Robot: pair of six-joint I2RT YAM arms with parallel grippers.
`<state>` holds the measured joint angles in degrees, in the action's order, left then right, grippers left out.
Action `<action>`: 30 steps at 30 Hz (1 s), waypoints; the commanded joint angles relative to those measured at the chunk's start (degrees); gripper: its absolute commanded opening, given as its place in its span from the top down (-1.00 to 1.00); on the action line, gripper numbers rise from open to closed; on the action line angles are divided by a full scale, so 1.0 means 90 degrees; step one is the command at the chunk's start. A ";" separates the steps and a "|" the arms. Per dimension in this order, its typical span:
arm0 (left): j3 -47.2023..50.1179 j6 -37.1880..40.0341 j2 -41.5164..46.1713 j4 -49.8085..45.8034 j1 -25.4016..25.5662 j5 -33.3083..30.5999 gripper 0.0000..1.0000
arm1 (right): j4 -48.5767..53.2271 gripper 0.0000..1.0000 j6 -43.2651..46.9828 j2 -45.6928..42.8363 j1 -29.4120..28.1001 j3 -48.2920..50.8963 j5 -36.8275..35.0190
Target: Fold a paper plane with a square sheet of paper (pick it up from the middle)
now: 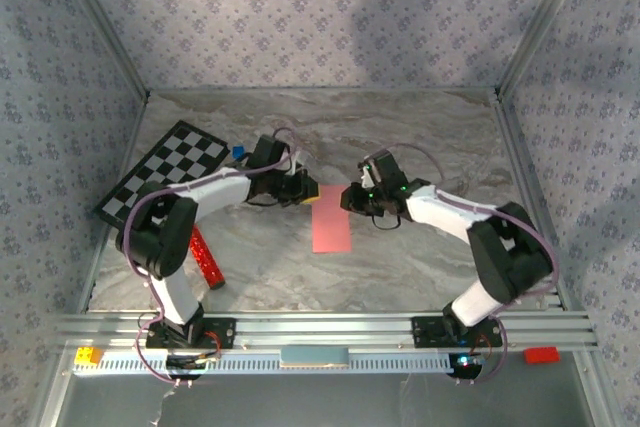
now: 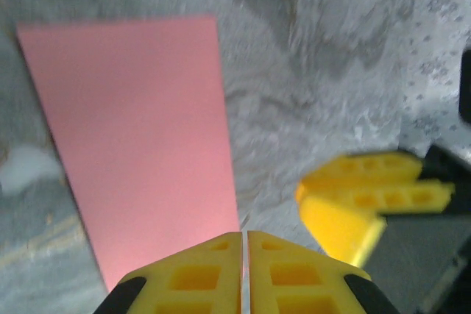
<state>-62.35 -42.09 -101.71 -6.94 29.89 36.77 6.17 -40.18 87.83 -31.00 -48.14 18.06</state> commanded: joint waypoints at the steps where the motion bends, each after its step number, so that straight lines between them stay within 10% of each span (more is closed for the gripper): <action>1: -0.0437 0.0003 -0.0570 -0.0211 -0.0106 0.0134 0.80 | 0.0063 0.58 -0.0633 -0.0391 0.0020 0.0626 -0.0329; 30: -0.0702 0.0692 -0.1990 -0.0630 -0.0332 0.0114 0.80 | -0.0053 0.34 -0.1772 -0.0579 -0.0812 0.1540 -0.0025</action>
<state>-70.74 -37.06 -118.52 -10.31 27.35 39.77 5.19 -54.65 83.64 -37.82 -34.68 17.30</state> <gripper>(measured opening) 0.101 0.327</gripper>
